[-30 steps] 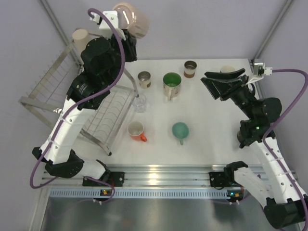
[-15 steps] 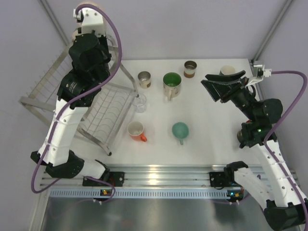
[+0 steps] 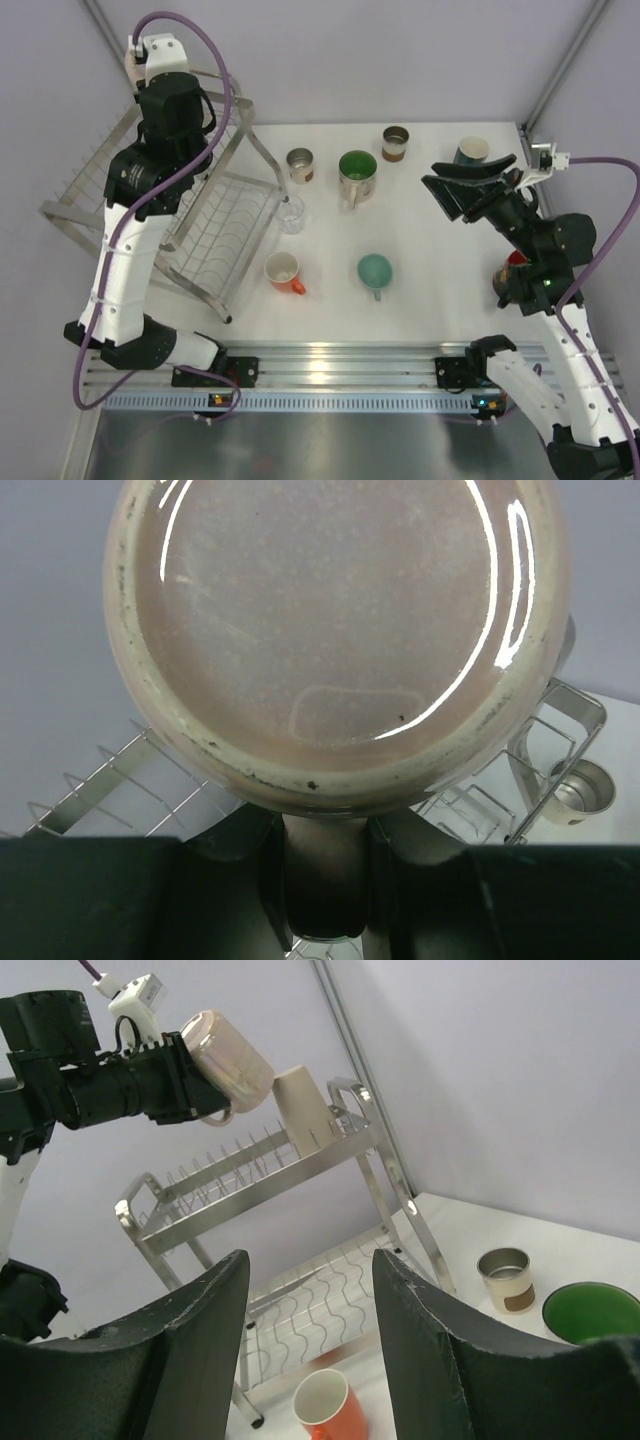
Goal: Load the cups into the dish rack
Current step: Place the cup upside down on the dish rack
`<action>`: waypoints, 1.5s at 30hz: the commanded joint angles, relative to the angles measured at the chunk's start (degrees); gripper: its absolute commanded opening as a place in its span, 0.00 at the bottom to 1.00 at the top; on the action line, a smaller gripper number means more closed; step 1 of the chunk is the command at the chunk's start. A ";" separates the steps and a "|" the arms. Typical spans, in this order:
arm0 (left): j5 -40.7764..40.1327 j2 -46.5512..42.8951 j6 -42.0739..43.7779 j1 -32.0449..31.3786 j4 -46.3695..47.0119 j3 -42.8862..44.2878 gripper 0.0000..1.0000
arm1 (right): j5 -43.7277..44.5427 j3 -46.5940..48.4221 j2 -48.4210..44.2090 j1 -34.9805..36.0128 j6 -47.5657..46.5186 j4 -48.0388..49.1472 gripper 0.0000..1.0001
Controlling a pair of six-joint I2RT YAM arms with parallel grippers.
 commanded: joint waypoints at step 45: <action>15.84 1.36 -17.89 18.44 -8.56 -2.26 0.00 | 1.73 2.94 -1.86 -1.06 -8.52 -9.98 0.55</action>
